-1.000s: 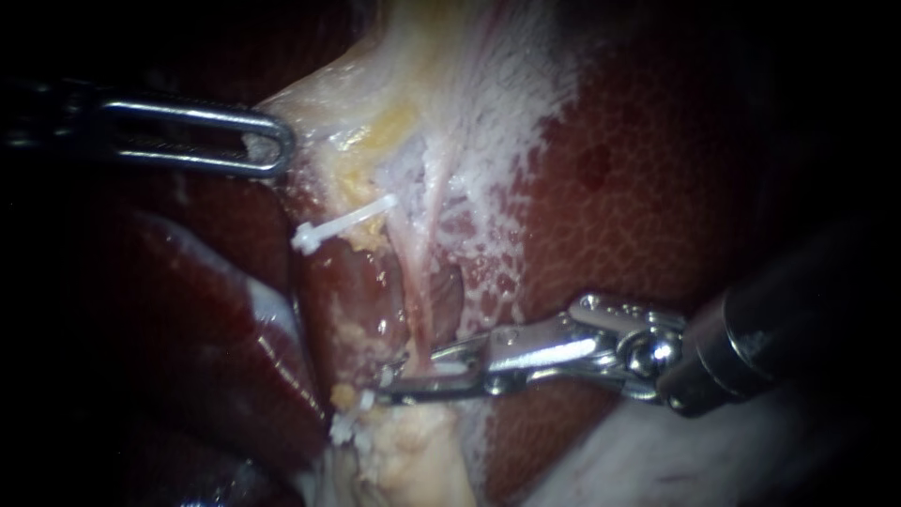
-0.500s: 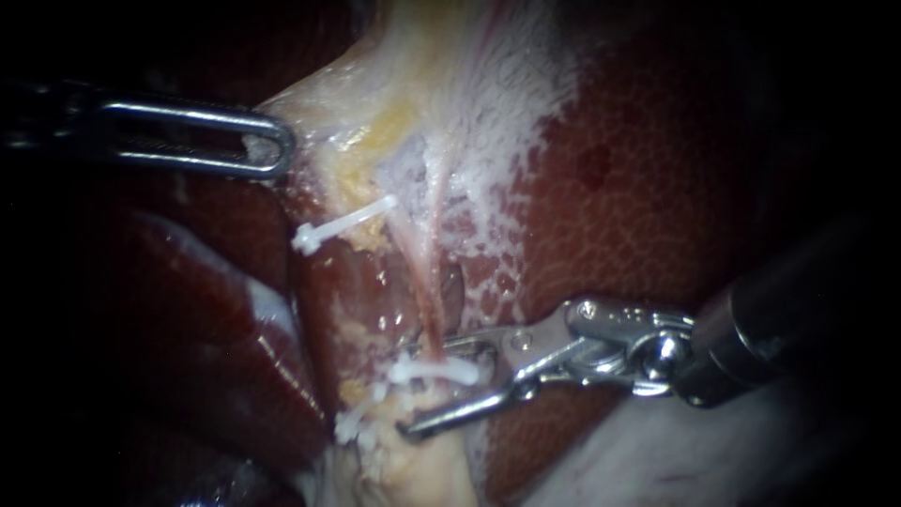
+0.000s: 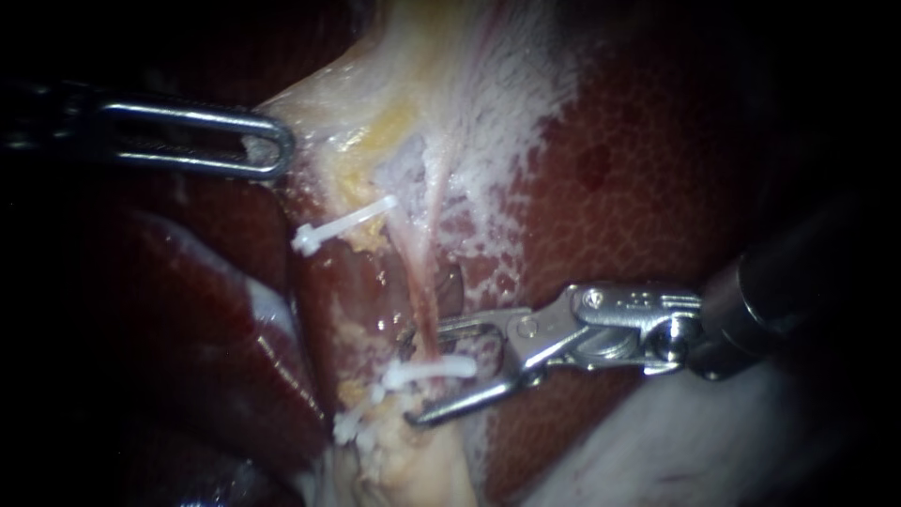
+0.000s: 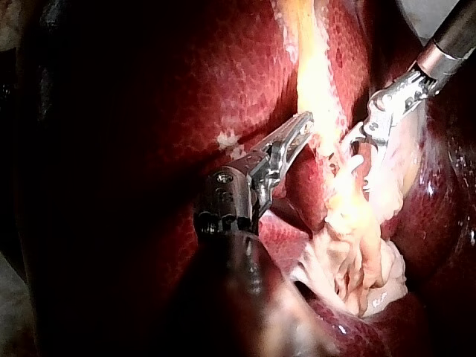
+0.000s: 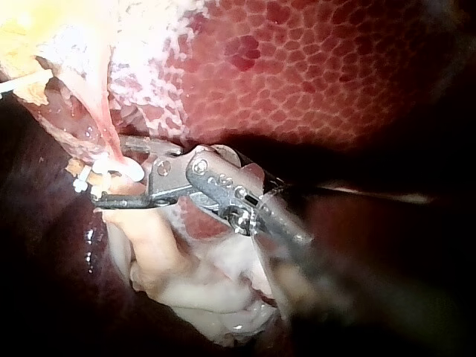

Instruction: Going back first clip right tube

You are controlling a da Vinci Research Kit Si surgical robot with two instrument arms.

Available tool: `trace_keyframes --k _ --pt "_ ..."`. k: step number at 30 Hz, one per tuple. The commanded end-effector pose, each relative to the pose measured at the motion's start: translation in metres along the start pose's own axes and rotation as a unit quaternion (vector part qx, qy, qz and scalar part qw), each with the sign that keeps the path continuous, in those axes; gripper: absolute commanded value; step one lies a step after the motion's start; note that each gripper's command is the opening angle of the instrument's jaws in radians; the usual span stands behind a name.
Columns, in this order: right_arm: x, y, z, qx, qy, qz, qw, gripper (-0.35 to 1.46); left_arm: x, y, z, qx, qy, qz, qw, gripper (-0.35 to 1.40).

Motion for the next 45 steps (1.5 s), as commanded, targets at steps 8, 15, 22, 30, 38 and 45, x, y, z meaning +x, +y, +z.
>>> trace_keyframes --k 8,15,22,30,38,45 --pt "0.0009 -0.0008 -0.0037 0.0 0.003 0.004 1.0 0.6 0.0005 0.0002 0.0003 -0.001 -0.001 0.001 1.0 -0.35" --pt "0.0021 -0.0014 -0.0078 -0.016 0.008 -0.01 0.9998 0.6 0.0013 0.0004 0.001 -0.002 -0.001 0.004 1.0 -0.35" --pt "0.0037 -0.0018 -0.0116 -0.031 0.011 -0.03 0.999 0.6 0.0013 0.0004 0.0011 -0.002 -0.001 0.004 1.0 -0.35" --pt "0.0055 -0.0021 -0.0142 -0.043 0.012 -0.041 0.9981 0.6 0.0014 0.0003 0.0012 -0.001 -0.001 0.004 1.0 -0.35" --pt "0.0055 -0.0024 -0.0141 -0.044 0.012 -0.041 0.9981 0.6 0.0014 0.0004 0.0013 -0.001 -0.001 0.004 1.0 -0.35" --pt "0.0054 -0.0028 -0.0143 -0.045 0.013 -0.041 0.9981 0.6 0.0027 0.0014 0.003 0.004 -0.001 0.008 1.0 -0.35"
